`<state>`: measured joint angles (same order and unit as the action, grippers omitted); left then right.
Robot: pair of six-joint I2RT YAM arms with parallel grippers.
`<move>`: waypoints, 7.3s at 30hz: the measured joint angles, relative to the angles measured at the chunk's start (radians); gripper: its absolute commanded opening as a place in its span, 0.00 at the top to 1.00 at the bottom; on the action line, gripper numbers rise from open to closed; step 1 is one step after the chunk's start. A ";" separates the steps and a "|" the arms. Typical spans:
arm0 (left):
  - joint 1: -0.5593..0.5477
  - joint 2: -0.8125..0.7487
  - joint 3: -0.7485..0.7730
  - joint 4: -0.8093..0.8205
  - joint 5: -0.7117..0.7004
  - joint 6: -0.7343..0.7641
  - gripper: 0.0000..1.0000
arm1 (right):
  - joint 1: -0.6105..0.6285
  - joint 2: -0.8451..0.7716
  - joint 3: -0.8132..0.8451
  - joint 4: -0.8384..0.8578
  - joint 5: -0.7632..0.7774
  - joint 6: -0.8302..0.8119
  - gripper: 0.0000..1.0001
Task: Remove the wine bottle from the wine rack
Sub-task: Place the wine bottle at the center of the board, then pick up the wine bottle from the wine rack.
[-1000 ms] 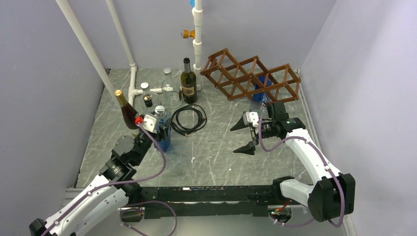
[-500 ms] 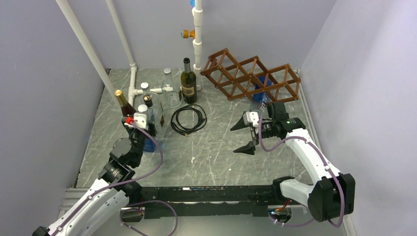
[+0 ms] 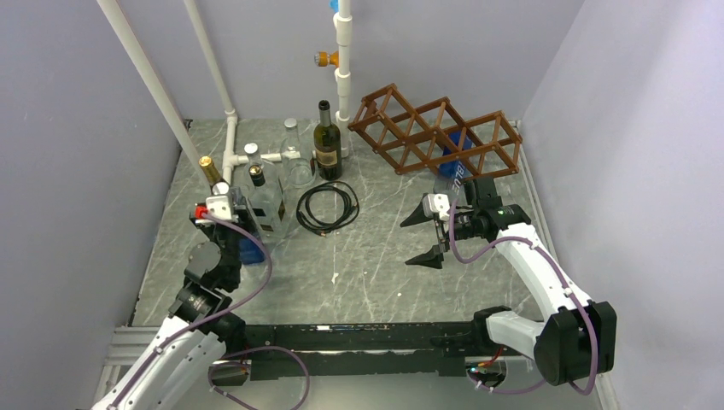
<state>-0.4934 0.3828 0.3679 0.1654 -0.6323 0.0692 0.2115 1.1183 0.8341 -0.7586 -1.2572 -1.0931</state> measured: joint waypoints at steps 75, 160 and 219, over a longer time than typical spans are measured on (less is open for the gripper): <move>0.002 0.263 0.495 -0.371 0.927 -0.541 0.00 | -0.158 -0.004 -0.005 0.031 -0.015 0.071 0.00; -0.164 0.809 0.614 -0.309 0.904 -0.061 0.00 | -0.303 0.283 -0.076 0.771 0.938 1.456 0.00; -0.164 0.795 0.614 -0.312 0.895 -0.043 0.00 | -0.286 0.453 -0.250 1.313 0.972 1.718 1.00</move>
<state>-0.6579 1.1778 0.9817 -0.1471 0.2630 0.0265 -0.0746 1.5715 0.5842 0.5549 -0.2852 0.6247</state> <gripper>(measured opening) 0.995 0.671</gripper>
